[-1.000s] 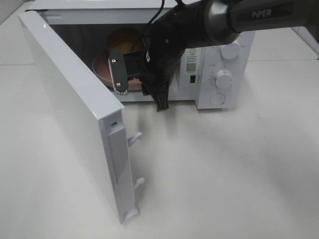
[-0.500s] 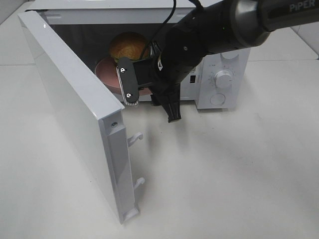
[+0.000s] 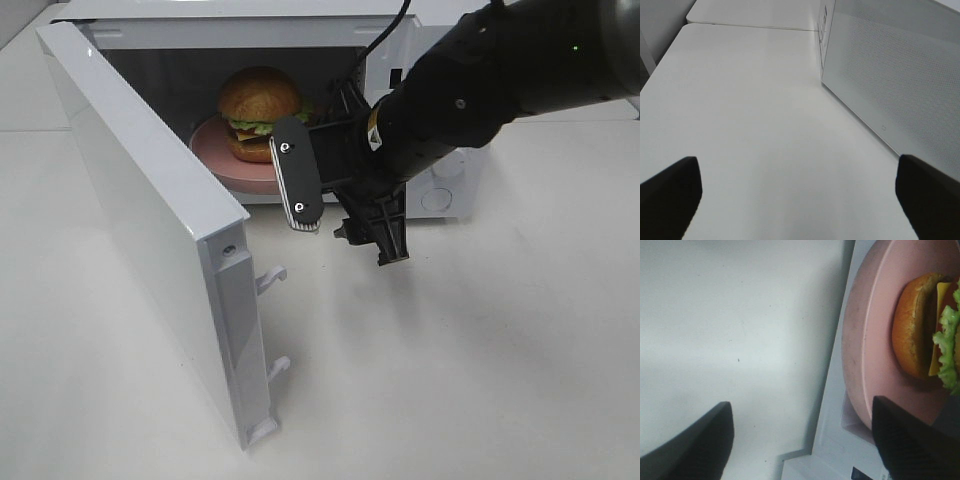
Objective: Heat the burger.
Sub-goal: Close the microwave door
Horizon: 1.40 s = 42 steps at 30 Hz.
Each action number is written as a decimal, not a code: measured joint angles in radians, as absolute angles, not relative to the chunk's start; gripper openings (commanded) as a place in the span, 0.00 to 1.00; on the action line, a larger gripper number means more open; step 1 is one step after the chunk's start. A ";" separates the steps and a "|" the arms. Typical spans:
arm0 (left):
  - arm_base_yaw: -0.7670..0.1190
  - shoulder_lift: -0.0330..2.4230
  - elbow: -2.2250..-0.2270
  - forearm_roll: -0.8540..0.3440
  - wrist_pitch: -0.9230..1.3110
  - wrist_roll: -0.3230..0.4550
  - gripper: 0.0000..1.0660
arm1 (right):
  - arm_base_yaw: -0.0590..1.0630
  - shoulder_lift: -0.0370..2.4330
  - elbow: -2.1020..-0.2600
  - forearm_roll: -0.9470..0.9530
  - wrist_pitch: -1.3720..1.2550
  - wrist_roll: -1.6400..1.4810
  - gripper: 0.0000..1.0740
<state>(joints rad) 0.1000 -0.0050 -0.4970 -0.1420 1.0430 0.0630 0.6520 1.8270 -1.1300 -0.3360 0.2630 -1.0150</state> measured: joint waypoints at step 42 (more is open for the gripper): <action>0.100 -0.005 -0.497 -0.142 1.043 0.063 0.92 | 0.578 1.169 -0.974 -0.261 1.022 0.034 0.72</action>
